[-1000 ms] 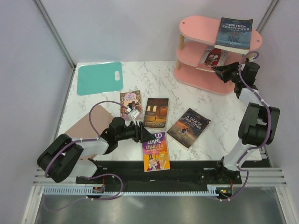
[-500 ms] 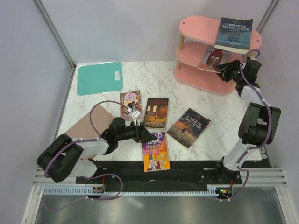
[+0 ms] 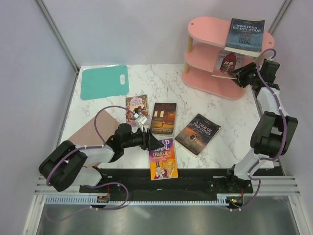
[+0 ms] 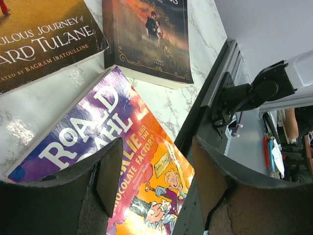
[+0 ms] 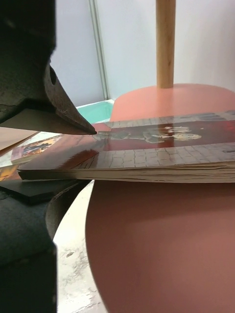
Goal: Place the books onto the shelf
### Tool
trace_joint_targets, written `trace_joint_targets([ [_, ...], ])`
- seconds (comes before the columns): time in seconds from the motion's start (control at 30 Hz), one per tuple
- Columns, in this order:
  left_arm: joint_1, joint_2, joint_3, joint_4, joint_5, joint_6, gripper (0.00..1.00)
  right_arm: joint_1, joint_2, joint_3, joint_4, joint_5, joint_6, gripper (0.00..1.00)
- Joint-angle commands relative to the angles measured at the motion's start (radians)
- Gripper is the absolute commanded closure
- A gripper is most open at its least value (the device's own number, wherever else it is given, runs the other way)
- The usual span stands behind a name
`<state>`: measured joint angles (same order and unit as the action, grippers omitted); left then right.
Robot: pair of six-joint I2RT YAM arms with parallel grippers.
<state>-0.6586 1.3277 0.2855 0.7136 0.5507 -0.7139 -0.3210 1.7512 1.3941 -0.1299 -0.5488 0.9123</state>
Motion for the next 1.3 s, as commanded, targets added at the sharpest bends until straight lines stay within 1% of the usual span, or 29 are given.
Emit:
trace_joint_targets([
  [0.0,-0.007,-0.012,-0.005,0.046,-0.017,0.002,0.35,0.002,-0.033,0.031,-0.083,-0.002,-0.073,0.56],
  [0.17,-0.007,-0.022,-0.009,0.046,-0.018,0.004,0.35,0.002,-0.013,0.077,-0.175,0.000,-0.124,0.56],
  [0.33,-0.007,-0.025,-0.011,0.046,-0.018,0.004,0.35,0.000,-0.024,0.063,-0.162,-0.020,-0.135,0.55],
  [0.43,-0.009,-0.027,-0.011,0.046,-0.018,0.004,0.35,0.000,-0.059,0.033,-0.100,-0.017,-0.121,0.51],
  [0.5,-0.009,-0.027,-0.011,0.046,-0.018,0.004,0.35,-0.001,-0.087,0.020,-0.079,-0.002,-0.119,0.45],
  [0.67,-0.010,-0.028,-0.012,0.046,-0.017,0.005,0.35,-0.001,-0.087,0.011,-0.021,0.001,-0.113,0.37],
  [0.83,-0.012,-0.038,-0.016,0.047,-0.020,0.007,0.35,-0.001,-0.055,0.020,-0.002,0.000,-0.107,0.34],
  [0.97,-0.012,-0.041,-0.017,0.047,-0.020,0.007,0.35,-0.004,-0.029,0.019,-0.042,-0.005,-0.118,0.30],
  [1.13,-0.013,-0.041,-0.017,0.047,-0.020,0.008,0.35,-0.006,-0.045,-0.027,-0.072,0.000,-0.145,0.30],
  [1.27,-0.013,-0.042,-0.017,0.047,-0.018,0.008,0.35,-0.007,-0.056,-0.033,-0.106,-0.008,-0.173,0.30],
])
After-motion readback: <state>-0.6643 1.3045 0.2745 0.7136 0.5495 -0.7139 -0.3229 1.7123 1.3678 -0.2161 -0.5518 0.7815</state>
